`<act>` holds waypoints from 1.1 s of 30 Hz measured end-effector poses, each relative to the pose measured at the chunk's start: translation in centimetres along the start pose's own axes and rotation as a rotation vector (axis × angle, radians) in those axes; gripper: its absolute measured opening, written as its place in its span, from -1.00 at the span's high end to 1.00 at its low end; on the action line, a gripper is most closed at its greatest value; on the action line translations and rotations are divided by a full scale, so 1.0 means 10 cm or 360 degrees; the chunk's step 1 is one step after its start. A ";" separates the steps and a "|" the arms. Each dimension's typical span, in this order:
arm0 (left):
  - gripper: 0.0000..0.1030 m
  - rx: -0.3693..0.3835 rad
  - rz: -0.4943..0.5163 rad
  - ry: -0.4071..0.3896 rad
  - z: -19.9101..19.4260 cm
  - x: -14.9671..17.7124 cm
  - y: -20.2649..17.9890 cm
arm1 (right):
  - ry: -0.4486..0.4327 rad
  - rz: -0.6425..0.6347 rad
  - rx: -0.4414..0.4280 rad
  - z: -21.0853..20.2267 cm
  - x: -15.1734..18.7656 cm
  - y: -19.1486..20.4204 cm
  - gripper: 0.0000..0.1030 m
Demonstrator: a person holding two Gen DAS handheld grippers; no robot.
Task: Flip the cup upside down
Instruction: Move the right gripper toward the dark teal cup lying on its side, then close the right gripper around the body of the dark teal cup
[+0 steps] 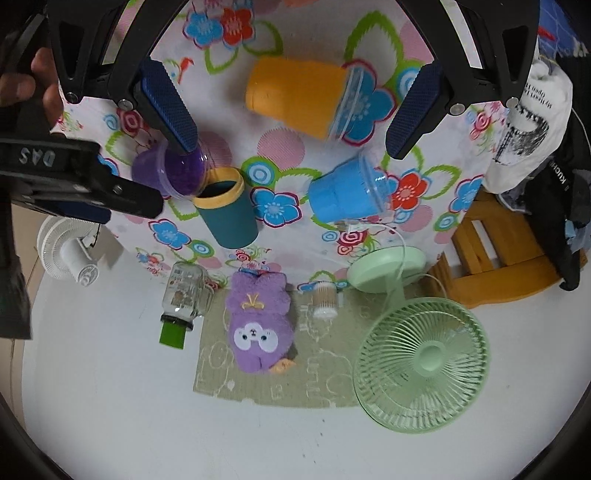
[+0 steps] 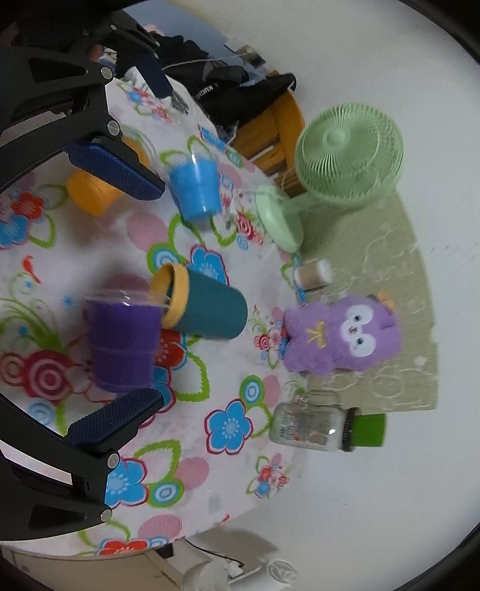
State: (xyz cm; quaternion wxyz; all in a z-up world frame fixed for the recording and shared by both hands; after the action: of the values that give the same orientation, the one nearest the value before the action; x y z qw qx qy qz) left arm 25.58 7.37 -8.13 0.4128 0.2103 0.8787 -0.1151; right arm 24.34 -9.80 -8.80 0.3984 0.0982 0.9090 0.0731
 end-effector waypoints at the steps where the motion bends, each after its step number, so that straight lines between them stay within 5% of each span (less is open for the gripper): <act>1: -1.00 -0.0001 0.0008 0.0007 0.05 -0.02 -0.01 | 0.0012 0.0003 0.0004 0.06 -0.03 -0.01 -0.99; 13: -1.00 -0.0032 0.0044 0.0069 0.56 -0.18 -0.04 | 0.0343 -0.0025 -0.0074 0.89 -0.36 0.02 -0.99; 24: -1.00 -0.0069 -0.0025 0.0031 0.30 -0.03 0.14 | 0.0776 0.0061 -0.0089 1.53 -0.49 0.08 -0.97; 26: -1.00 -0.0063 -0.0047 0.0037 0.27 0.00 0.16 | 0.0815 0.0108 -0.0077 1.58 -0.49 0.04 -0.89; 31: -1.00 -0.0053 -0.0071 0.0060 0.24 0.05 0.17 | 0.0962 0.0174 -0.0135 1.72 -0.42 0.02 -0.33; 33: -1.00 -0.0054 -0.0077 0.0079 0.24 0.06 0.17 | 0.1047 0.0173 -0.0159 1.80 -0.35 0.05 -0.34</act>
State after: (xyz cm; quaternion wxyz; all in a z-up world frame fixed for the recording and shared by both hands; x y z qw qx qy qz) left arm 27.63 8.17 -10.19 0.3915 0.1849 0.8953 -0.1049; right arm 40.02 -9.14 -18.34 0.0835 0.0979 0.9776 0.1665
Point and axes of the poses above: each gripper's, at about its wrist camera, not at the fingertips, and z roughly the way its jaws point, y to its left, x to its underside, the point moved 3 cm from there along z, roughly the way its jaws point, and after that the axes turned 2 degrees about -y, right-handed, at the moved point
